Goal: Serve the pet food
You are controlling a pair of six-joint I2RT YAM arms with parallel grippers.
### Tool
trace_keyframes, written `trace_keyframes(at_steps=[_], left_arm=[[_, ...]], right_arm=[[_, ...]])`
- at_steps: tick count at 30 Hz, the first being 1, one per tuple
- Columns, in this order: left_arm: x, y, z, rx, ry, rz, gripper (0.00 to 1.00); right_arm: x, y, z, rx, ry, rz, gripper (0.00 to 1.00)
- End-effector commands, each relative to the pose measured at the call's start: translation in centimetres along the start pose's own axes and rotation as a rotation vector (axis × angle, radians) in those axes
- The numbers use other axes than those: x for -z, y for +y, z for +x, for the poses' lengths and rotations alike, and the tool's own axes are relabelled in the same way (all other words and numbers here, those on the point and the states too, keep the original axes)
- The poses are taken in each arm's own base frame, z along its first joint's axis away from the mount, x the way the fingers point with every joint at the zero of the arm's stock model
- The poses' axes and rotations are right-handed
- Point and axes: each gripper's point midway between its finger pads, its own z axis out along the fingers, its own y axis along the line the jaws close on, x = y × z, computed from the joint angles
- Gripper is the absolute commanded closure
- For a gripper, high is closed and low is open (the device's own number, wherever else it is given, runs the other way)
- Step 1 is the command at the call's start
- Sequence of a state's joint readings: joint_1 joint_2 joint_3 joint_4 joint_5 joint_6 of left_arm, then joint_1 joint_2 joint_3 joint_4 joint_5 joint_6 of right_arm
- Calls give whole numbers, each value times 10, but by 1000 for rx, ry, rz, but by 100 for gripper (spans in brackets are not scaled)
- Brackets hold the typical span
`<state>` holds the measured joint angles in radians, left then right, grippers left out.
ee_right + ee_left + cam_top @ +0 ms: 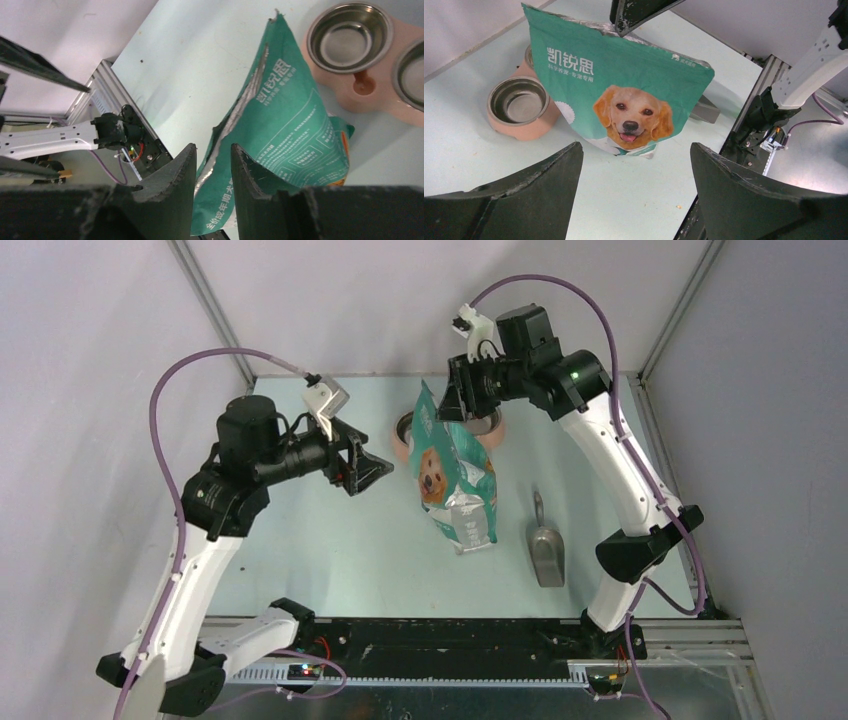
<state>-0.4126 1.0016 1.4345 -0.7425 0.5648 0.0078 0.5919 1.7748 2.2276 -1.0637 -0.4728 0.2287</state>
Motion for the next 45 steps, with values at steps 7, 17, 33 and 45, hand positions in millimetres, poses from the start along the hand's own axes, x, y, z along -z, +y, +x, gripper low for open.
trace_keyframes(at_steps=[7,17,33,45], left_arm=[[-4,9,-19,-6,-67,-41,12],[-26,31,-66,179,-177,-107,17],[-63,50,-66,596,-191,-139,21],[-91,58,-38,729,-134,-151,33]], right_arm=[[3,4,-6,15,-33,4,73],[2,-2,-11,-36,-38,-30,77],[-15,-13,6,-47,31,-12,80],[-24,9,19,-67,89,-126,74]])
